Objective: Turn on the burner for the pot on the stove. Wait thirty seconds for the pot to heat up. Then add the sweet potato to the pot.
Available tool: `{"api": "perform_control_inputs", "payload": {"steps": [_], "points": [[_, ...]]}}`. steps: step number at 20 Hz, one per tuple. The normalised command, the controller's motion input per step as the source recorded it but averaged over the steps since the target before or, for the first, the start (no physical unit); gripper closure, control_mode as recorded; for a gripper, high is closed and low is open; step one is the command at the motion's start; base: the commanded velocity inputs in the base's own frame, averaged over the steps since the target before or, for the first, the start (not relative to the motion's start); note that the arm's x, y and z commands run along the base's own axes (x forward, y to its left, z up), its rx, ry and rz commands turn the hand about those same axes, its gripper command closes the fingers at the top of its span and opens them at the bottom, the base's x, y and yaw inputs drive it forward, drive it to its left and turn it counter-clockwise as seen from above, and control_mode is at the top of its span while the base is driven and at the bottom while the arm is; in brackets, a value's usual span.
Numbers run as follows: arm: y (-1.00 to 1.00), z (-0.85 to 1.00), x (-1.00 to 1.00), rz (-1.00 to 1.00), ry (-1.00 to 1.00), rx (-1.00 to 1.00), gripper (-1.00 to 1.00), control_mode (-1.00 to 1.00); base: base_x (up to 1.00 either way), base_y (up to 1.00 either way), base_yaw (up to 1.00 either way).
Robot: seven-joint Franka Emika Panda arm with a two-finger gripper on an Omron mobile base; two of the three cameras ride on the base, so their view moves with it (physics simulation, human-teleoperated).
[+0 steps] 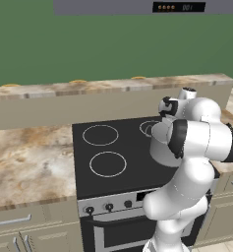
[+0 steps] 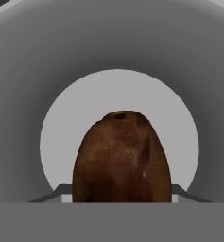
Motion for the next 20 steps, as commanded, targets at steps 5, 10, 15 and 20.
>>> {"api": "perform_control_inputs", "payload": {"steps": [5,10,15,20], "points": [[0.0,0.0,0.0,0.0,0.0,0.0,-1.0,-1.0,0.0,0.0,0.0],[0.0,0.0,0.0,0.0,0.0,0.0,-1.0,-1.0,0.0,0.0,0.0],[0.0,0.0,0.0,0.0,0.0,0.0,-1.0,-1.0,0.0,0.0,0.0],[0.0,0.0,0.0,0.0,0.0,0.0,-1.0,-1.0,0.0,0.0,0.0]]}}
